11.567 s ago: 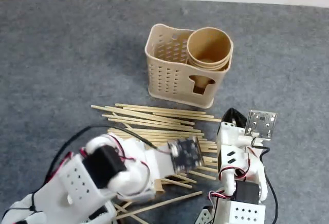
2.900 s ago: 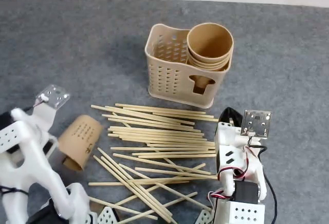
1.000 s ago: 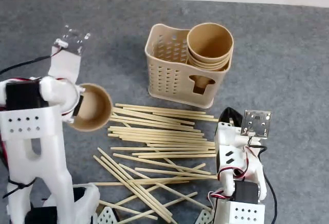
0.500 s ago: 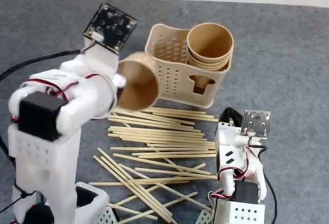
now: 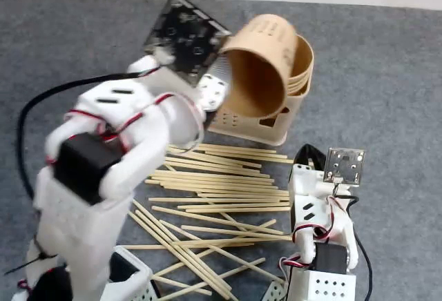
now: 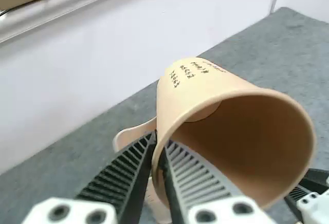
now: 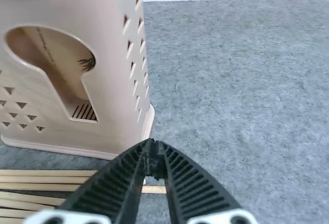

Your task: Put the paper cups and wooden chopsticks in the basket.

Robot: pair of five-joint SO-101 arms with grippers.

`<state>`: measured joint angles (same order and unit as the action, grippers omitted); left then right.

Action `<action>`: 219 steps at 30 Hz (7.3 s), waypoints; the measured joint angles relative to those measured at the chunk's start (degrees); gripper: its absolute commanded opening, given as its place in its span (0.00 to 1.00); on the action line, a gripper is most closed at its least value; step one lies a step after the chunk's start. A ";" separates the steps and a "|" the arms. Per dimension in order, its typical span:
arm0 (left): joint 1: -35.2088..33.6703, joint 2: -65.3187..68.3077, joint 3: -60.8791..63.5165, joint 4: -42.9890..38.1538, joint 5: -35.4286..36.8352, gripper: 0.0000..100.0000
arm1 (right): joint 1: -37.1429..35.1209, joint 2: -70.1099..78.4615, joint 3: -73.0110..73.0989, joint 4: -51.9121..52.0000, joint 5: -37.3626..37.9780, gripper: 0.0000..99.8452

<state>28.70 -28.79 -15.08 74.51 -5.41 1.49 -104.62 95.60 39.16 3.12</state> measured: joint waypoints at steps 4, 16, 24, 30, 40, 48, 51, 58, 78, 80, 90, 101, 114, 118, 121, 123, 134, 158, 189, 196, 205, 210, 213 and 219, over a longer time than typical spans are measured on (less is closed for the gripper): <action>2.37 5.63 0.00 -1.67 0.00 0.01 | 0.00 0.00 0.00 0.00 0.00 0.01; 2.20 11.78 -3.60 -5.54 0.00 0.01 | 0.00 0.00 0.00 0.00 0.00 0.01; 2.29 14.77 -3.78 -5.80 0.00 0.05 | 0.00 0.00 0.00 0.00 0.00 0.01; 0.62 18.11 -3.78 -5.89 0.00 0.13 | 0.00 0.00 0.00 0.00 0.00 0.01; -1.41 18.99 -6.59 -6.15 0.00 0.15 | 0.00 0.00 0.00 0.00 0.00 0.01; -1.23 20.22 -7.74 -15.38 0.00 0.15 | 0.00 0.00 0.00 0.00 0.00 0.01; -1.41 22.51 -7.74 -16.88 0.00 0.15 | 0.00 0.00 0.00 0.00 0.00 0.01; -2.55 26.11 -7.74 -19.60 0.00 0.15 | 0.00 0.00 0.00 0.00 0.00 0.01; -2.46 28.57 -6.59 -24.26 0.00 0.08 | 0.00 0.00 0.00 0.00 0.00 0.01; -1.67 28.66 -6.51 -19.43 0.00 0.08 | 0.00 0.00 0.00 0.00 0.00 0.01; 3.08 31.38 3.69 -15.82 0.26 0.08 | 0.00 0.00 0.00 0.00 0.00 0.01; 3.34 30.86 4.22 -23.47 0.26 0.08 | 0.00 0.00 0.00 0.00 0.00 0.01; -2.90 14.95 0.09 -5.89 0.09 0.08 | 0.00 0.00 0.00 0.00 0.00 0.01; -8.97 10.46 0.44 0.18 0.09 0.08 | 0.00 0.00 0.00 0.00 0.00 0.01; -12.40 6.77 4.04 2.37 0.09 0.08 | 0.00 0.00 0.00 0.00 0.00 0.01; -13.36 4.04 8.09 2.99 0.09 0.08 | 0.00 0.00 0.00 0.00 0.00 0.01; -15.74 -12.22 36.13 2.99 -10.37 0.08 | 0.00 0.00 0.00 0.00 0.00 0.01; -0.97 -8.62 60.66 0.53 -29.01 0.15 | 0.09 0.00 0.00 0.00 0.00 0.01; 0.00 33.23 46.59 -8.62 -29.27 0.01 | 3.69 0.00 0.00 -0.09 0.00 0.01; 0.00 29.01 46.77 -2.11 -29.01 0.01 | 3.69 0.00 0.00 -0.09 0.00 0.01; -4.66 18.20 46.77 4.66 -29.01 0.01 | 3.69 0.00 0.00 -0.09 0.00 0.01; -9.05 15.74 46.95 6.51 -31.03 0.01 | 3.69 0.00 0.00 -0.09 0.00 0.01; -10.29 15.56 50.02 6.51 -33.85 0.01 | 3.69 0.00 0.00 -0.09 0.00 0.01; -14.07 15.12 51.52 6.59 -34.46 0.01 | 3.69 0.00 0.00 -0.09 0.00 0.01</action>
<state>14.64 -13.67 36.44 81.10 -39.87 5.19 -104.62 95.60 39.08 3.12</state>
